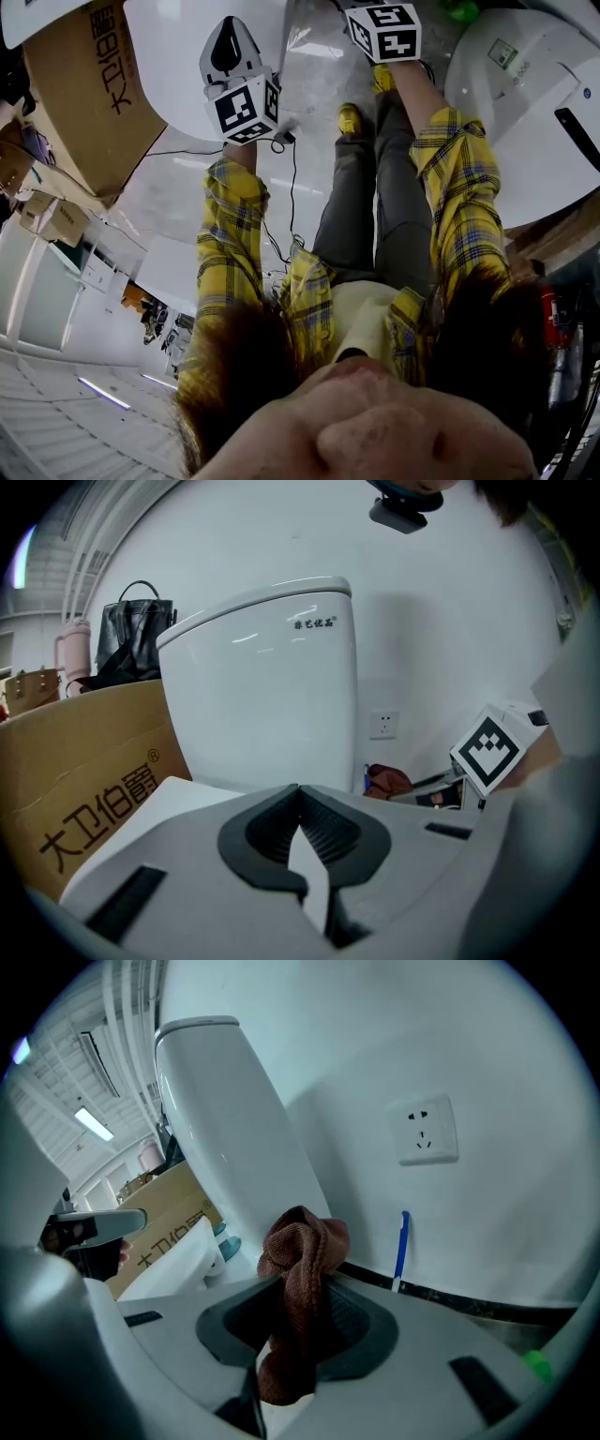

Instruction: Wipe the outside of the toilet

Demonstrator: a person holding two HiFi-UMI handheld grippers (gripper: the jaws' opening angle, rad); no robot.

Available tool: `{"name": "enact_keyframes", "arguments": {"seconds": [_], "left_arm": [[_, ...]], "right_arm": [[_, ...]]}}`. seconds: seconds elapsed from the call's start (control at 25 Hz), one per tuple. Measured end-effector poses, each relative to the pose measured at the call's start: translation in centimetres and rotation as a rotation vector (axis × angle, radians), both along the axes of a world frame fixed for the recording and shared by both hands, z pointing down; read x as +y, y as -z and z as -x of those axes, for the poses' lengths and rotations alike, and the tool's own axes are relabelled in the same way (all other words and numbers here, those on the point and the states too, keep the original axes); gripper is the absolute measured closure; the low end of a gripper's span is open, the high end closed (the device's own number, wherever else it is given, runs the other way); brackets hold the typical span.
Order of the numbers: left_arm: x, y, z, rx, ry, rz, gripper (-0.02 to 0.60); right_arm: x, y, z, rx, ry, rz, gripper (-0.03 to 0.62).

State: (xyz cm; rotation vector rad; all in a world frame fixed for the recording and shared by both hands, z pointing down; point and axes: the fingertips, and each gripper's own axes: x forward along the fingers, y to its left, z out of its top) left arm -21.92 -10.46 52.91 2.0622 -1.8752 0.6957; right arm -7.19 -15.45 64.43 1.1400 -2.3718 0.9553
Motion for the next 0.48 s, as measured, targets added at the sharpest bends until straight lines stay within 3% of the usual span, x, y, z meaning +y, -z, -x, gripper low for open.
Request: {"name": "enact_keyframes", "arguments": {"seconds": [0.16, 0.48], "left_arm": [[-0.6, 0.1, 0.7, -0.005, 0.012, -0.021, 0.574], [-0.5, -1.3, 1.3, -0.091, -0.052, 0.008, 0.574]], "right_arm": [[-0.8, 0.2, 0.6, -0.020, 0.017, -0.025, 0.473], [-1.1, -0.8, 1.9, 0.012, 0.093, -0.058, 0.473]]}}
